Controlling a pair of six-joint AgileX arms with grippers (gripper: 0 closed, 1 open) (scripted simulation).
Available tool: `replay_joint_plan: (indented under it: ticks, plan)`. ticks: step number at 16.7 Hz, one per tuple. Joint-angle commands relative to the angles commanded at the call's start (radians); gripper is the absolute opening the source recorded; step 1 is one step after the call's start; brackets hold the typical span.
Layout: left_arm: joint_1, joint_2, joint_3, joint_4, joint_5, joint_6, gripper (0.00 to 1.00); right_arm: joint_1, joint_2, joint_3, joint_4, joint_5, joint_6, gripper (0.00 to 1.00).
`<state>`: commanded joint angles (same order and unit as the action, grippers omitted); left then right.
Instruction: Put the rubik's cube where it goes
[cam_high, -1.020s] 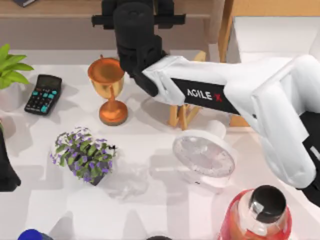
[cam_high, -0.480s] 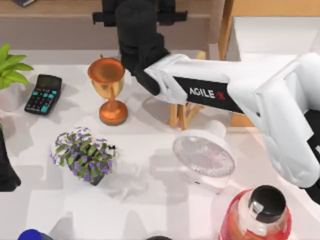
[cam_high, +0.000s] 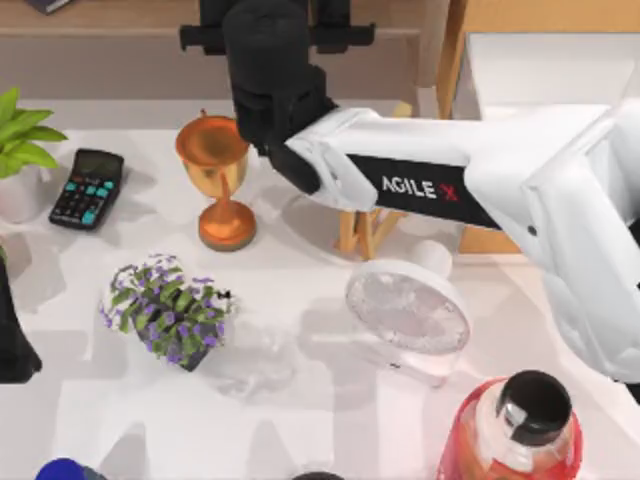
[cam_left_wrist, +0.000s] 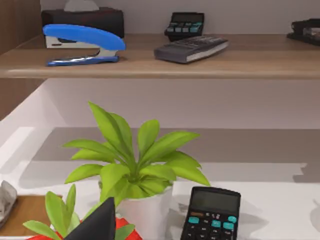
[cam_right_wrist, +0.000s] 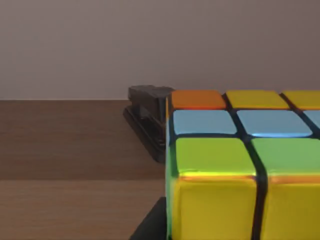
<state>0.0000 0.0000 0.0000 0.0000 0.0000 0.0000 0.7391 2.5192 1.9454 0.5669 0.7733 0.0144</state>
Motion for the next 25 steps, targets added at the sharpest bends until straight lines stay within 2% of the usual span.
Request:
replay_joint_plan:
  ticks: [5, 9, 12, 19, 22, 25]
  plan:
    - [0.000, 0.000, 0.000, 0.000, 0.000, 0.000, 1.00, -0.008, 0.002, 0.024, -0.028, -0.022, 0.007, 0.00]
    - [0.000, 0.000, 0.000, 0.000, 0.000, 0.000, 1.00, -0.014, -0.012, 0.133, -0.209, -0.144, 0.044, 0.00]
    - [0.000, 0.000, 0.000, 0.000, 0.000, 0.000, 1.00, -0.014, -0.034, 0.253, -0.452, -0.286, 0.091, 0.00]
    - [0.000, 0.000, 0.000, 0.000, 0.000, 0.000, 1.00, -0.037, -0.171, 0.522, -1.172, -0.643, 0.209, 0.00]
    - [0.000, 0.000, 0.000, 0.000, 0.000, 0.000, 1.00, -0.097, -0.237, 0.581, -1.429, -0.747, 0.236, 0.00]
    - [0.000, 0.000, 0.000, 0.000, 0.000, 0.000, 1.00, -0.190, -0.280, 0.585, -1.660, -0.807, 0.241, 0.00]
